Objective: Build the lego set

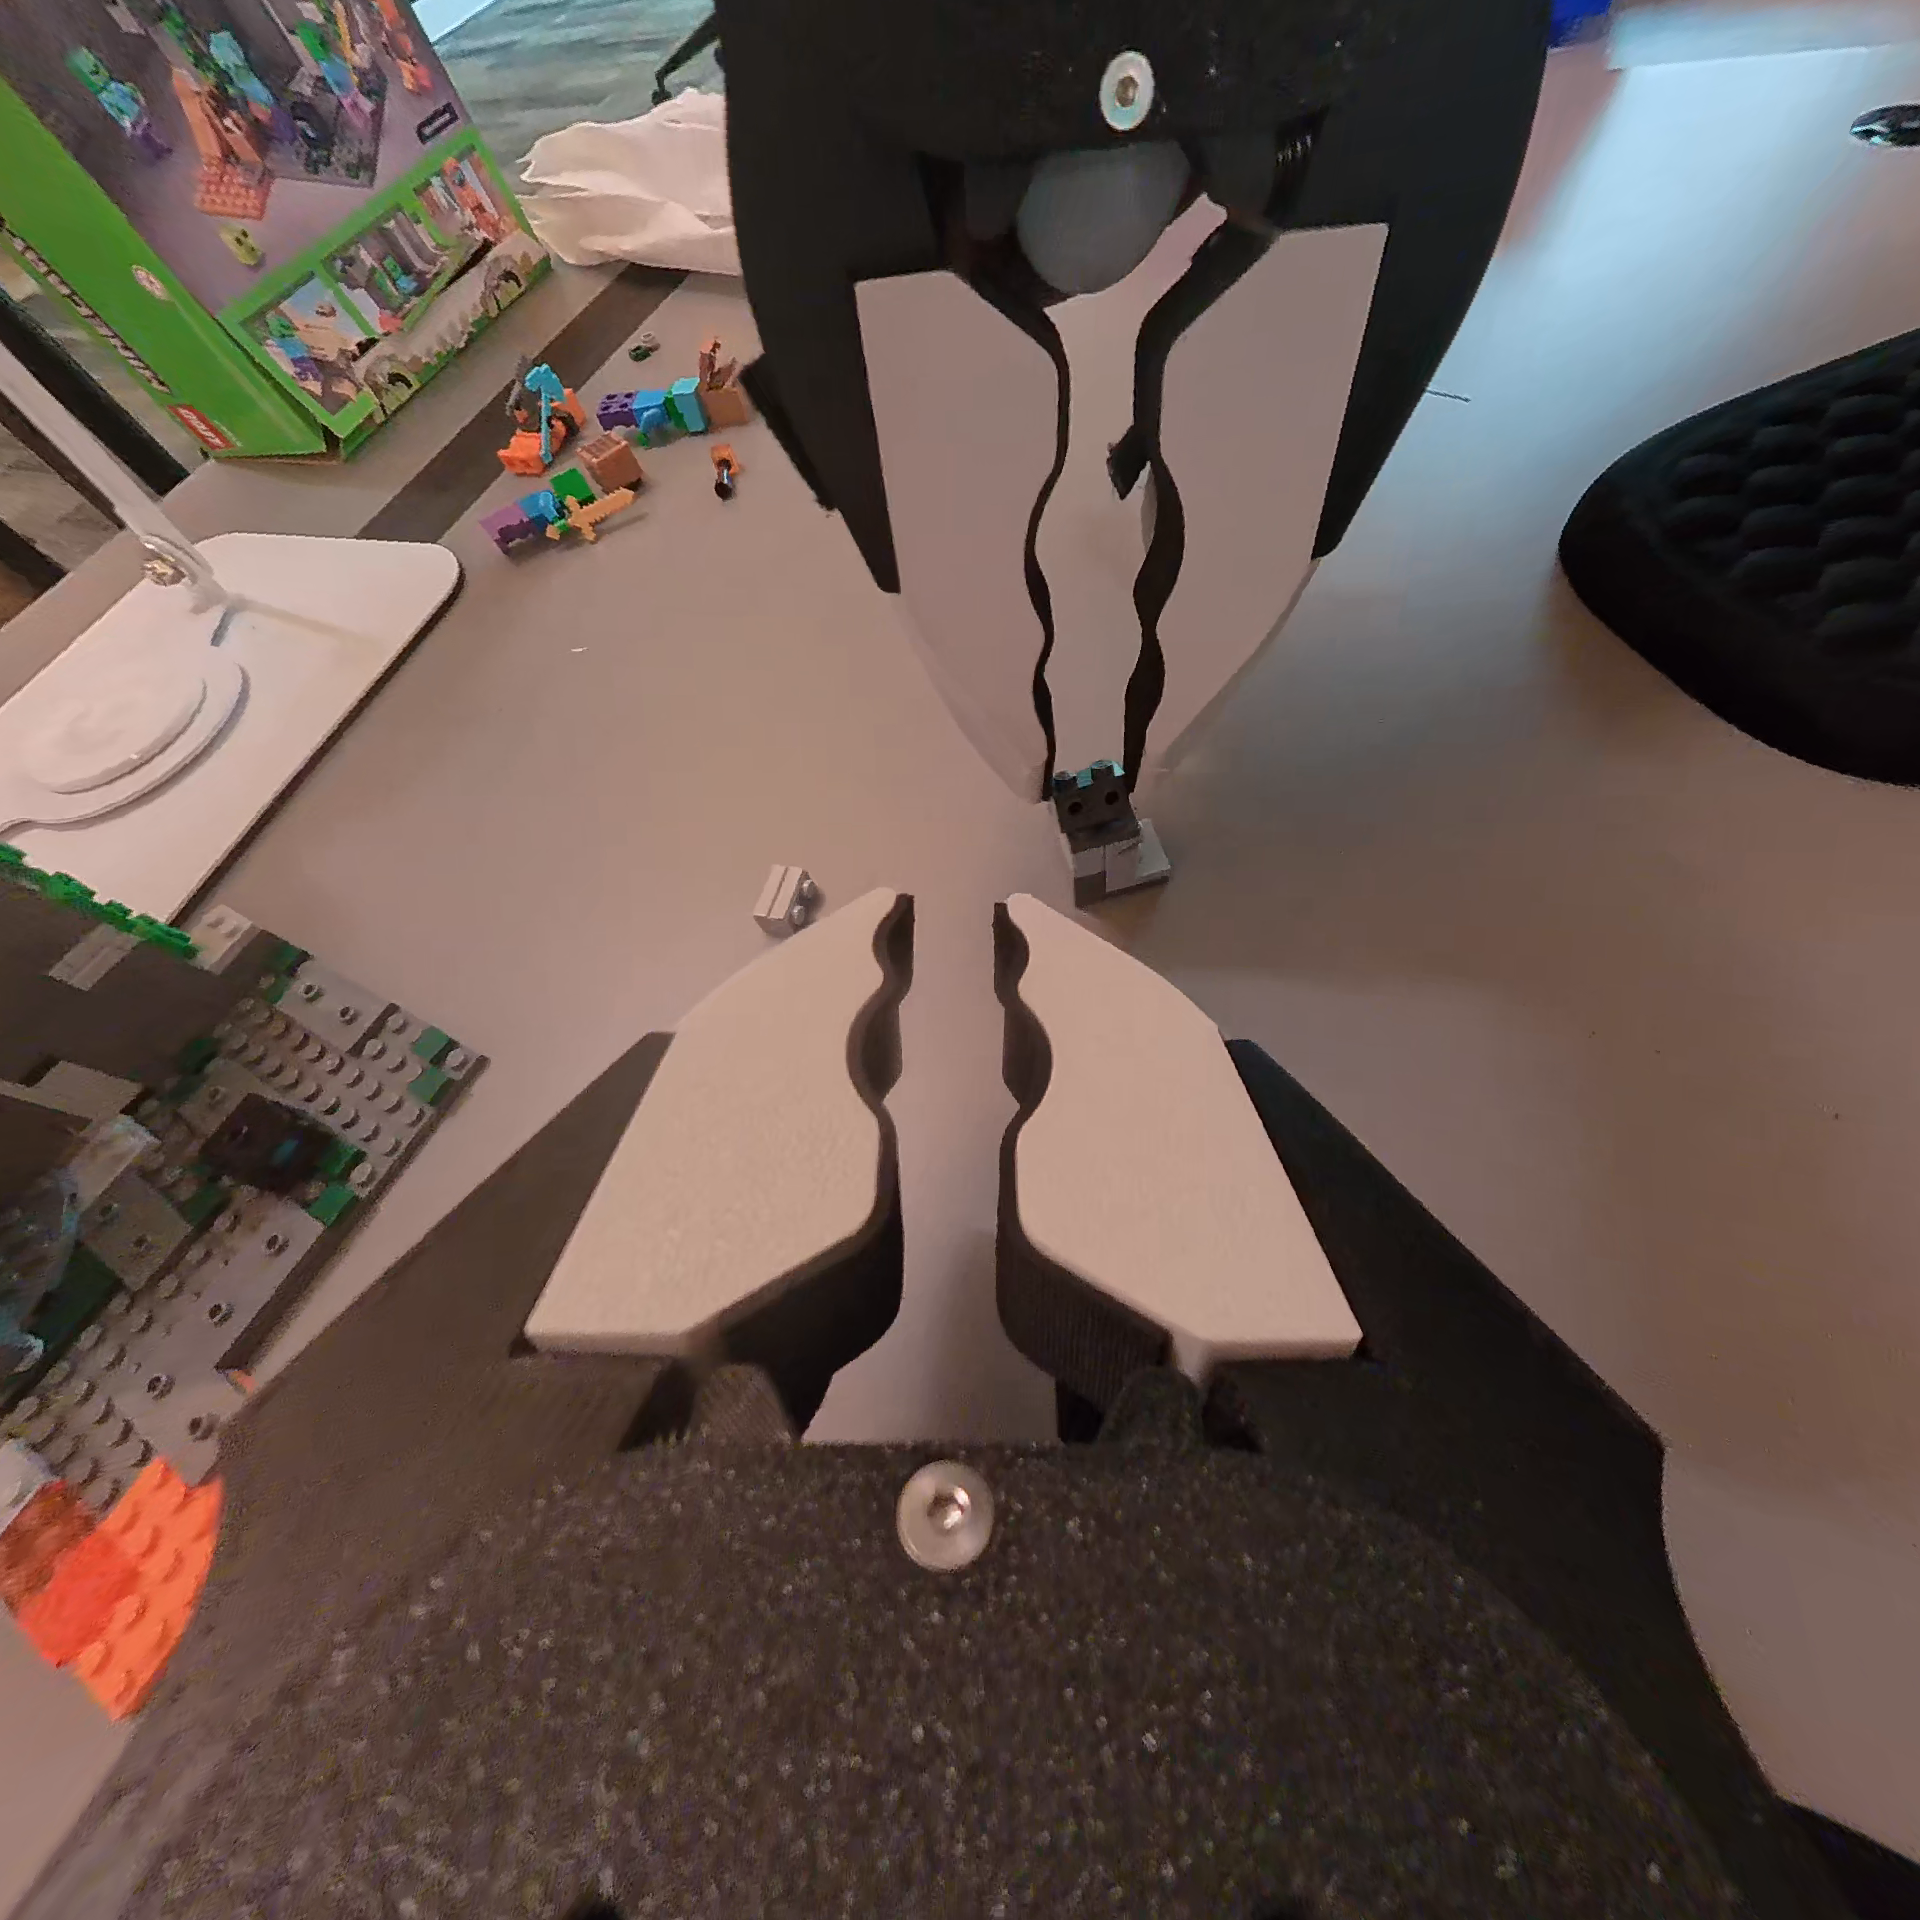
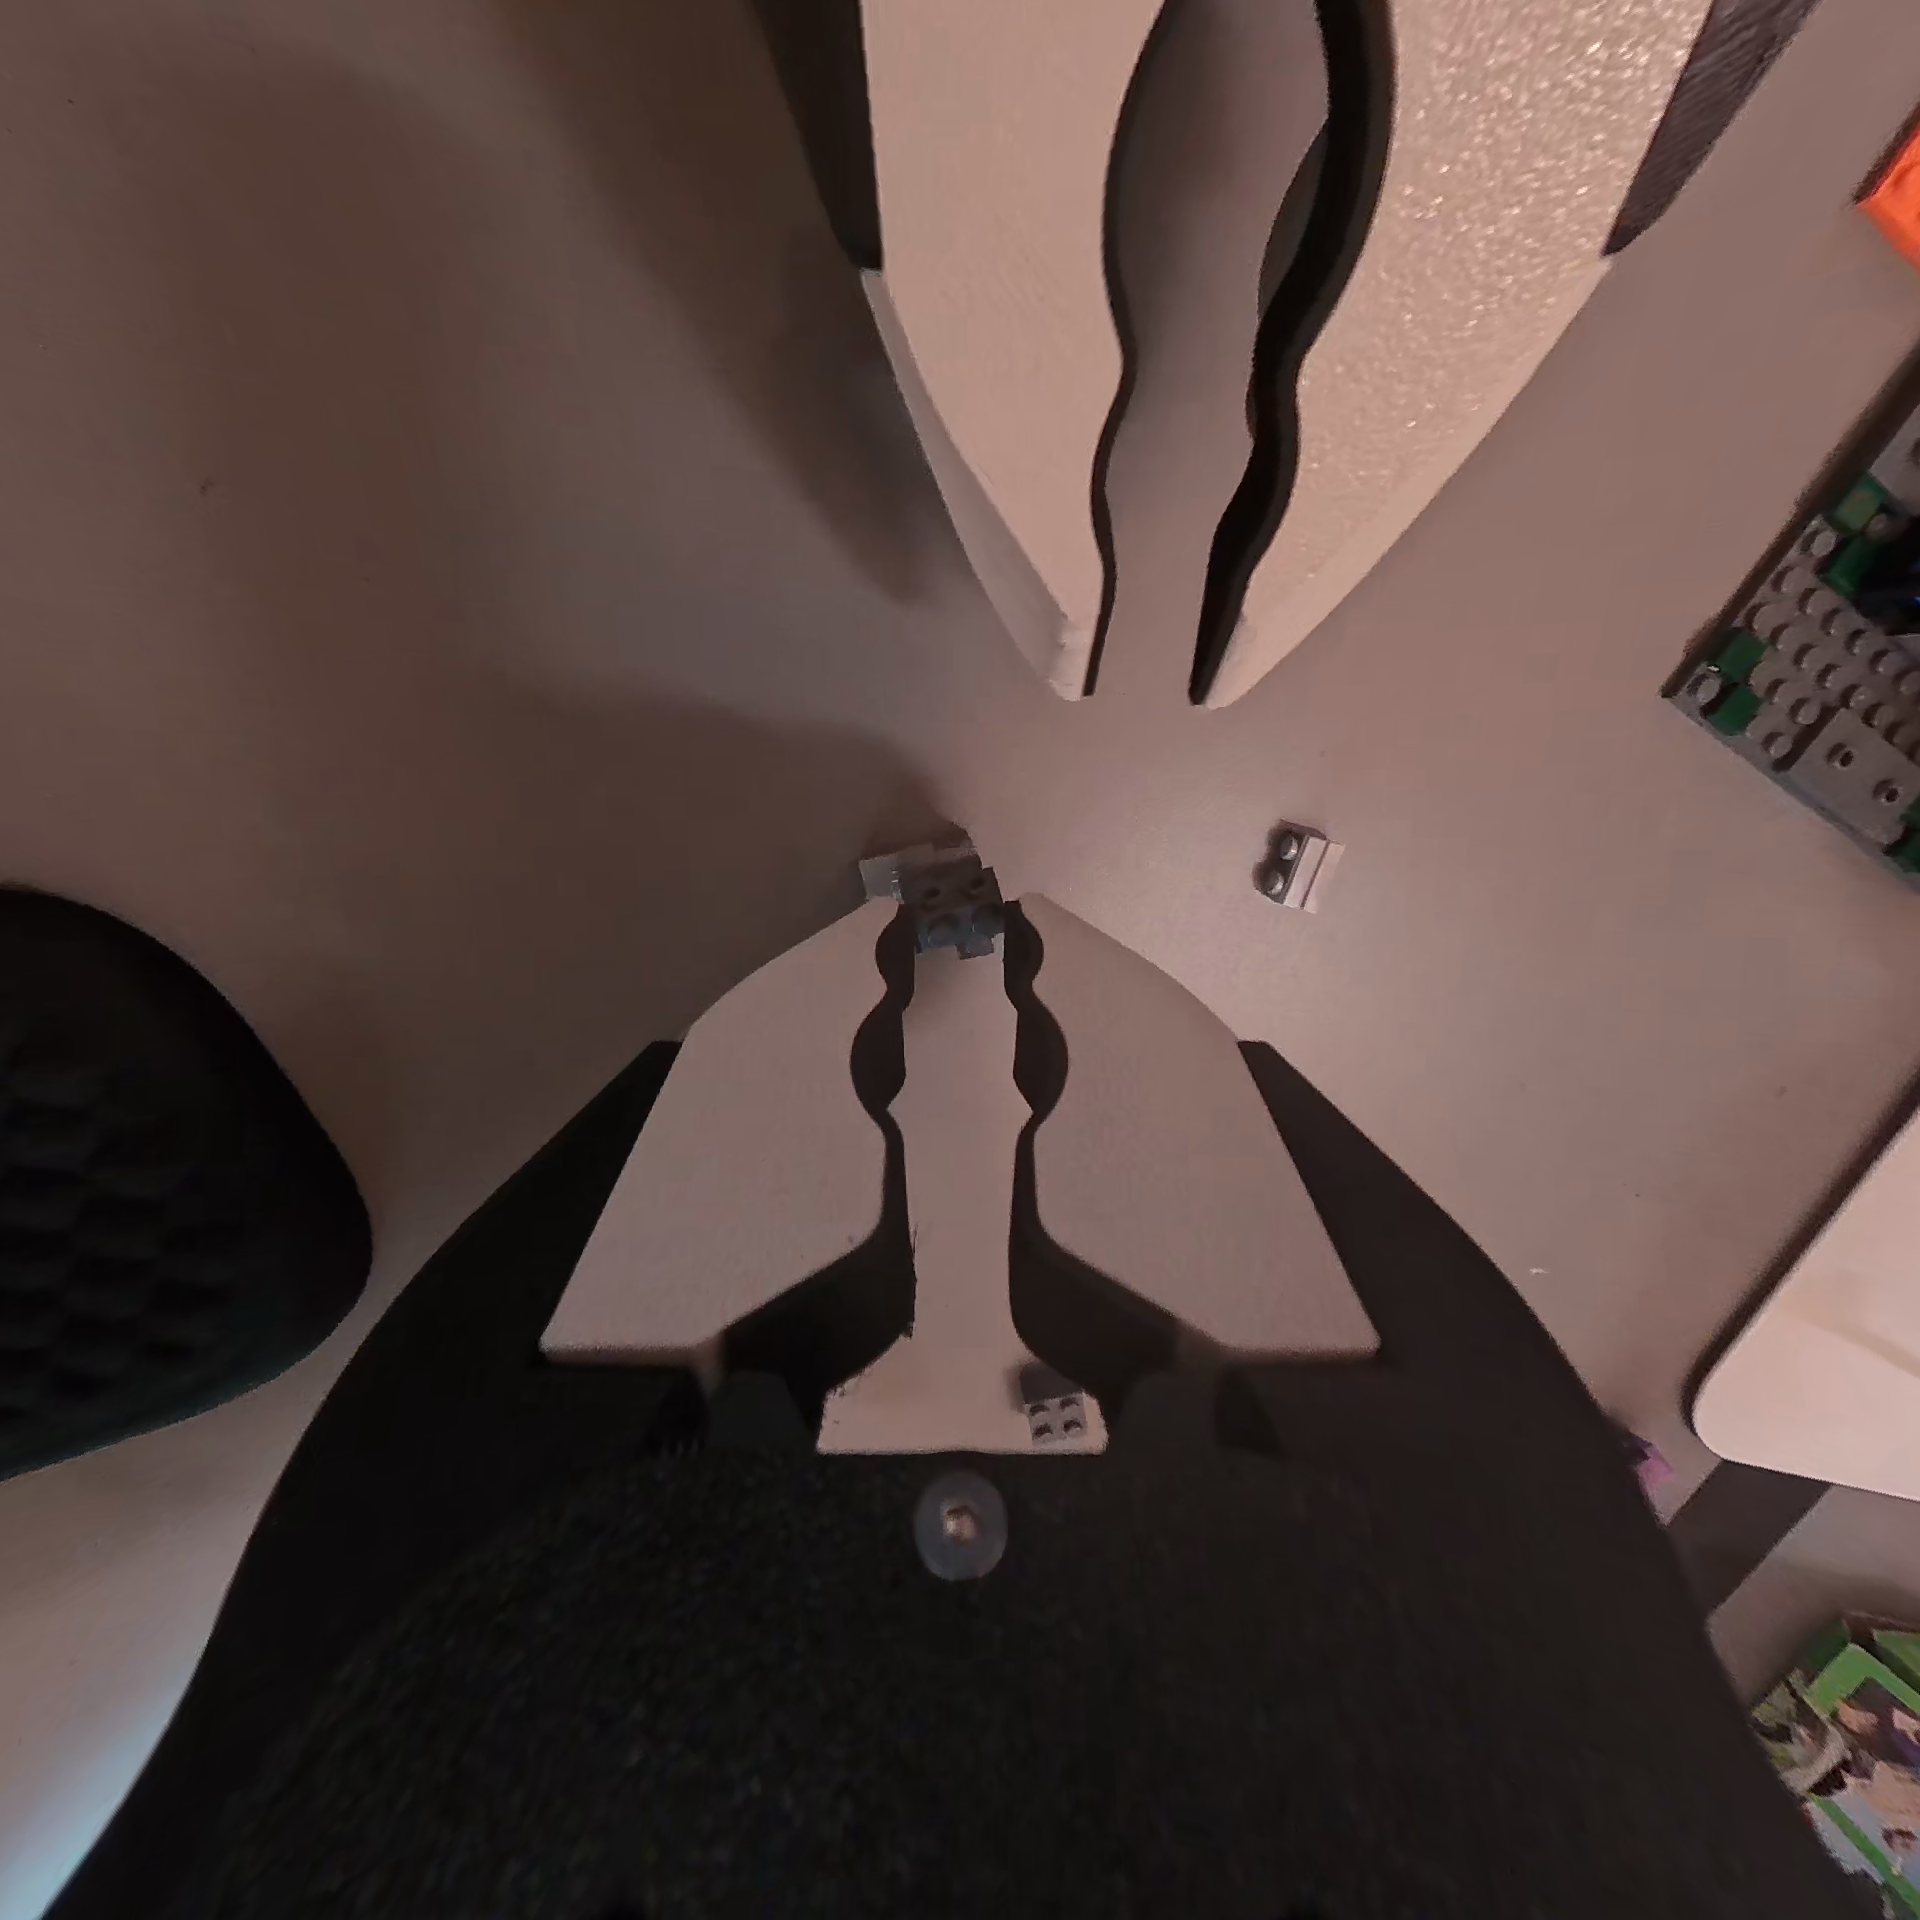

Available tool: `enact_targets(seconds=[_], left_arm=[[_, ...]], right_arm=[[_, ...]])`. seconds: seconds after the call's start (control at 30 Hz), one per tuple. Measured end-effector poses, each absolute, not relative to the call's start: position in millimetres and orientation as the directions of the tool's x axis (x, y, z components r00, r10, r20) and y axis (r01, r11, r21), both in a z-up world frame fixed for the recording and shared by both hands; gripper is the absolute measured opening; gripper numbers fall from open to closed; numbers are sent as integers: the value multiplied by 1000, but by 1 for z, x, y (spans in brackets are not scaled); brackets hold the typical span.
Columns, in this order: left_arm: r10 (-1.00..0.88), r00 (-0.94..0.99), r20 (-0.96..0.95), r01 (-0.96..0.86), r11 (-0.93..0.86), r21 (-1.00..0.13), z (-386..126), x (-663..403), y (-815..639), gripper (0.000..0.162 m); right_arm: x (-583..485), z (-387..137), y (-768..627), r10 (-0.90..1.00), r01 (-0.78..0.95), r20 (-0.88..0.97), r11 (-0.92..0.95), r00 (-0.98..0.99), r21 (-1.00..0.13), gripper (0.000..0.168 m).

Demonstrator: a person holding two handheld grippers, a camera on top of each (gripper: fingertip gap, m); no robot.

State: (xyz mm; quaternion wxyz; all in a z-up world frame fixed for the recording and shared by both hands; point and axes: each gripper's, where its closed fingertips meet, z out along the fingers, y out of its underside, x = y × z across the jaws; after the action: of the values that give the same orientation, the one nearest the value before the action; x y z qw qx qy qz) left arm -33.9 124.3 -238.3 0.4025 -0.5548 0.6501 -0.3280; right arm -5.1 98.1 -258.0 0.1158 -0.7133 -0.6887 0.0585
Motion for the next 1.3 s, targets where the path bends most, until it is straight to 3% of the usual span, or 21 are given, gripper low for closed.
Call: enact_targets(seconds=[0.57, 0.9, 1.3], left_arm=[[-983, -37, -178, -444, 176, -879, -235, -39, 134, 15], [-983, -45, -177, -455, 177, -873, -238, -40, 134, 15], [-987, -19, -162, -448, 153, -881, -236, -46, 143, 14]], right_arm=[[-5, -258, 98, 993, 968, 85, -53, 76, -246, 16], [-8, -259, 98, 993, 987, 102, -49, 65, -150, 16], [-9, -260, 100, 975, 980, 110, -182, 190, -81, 16]])
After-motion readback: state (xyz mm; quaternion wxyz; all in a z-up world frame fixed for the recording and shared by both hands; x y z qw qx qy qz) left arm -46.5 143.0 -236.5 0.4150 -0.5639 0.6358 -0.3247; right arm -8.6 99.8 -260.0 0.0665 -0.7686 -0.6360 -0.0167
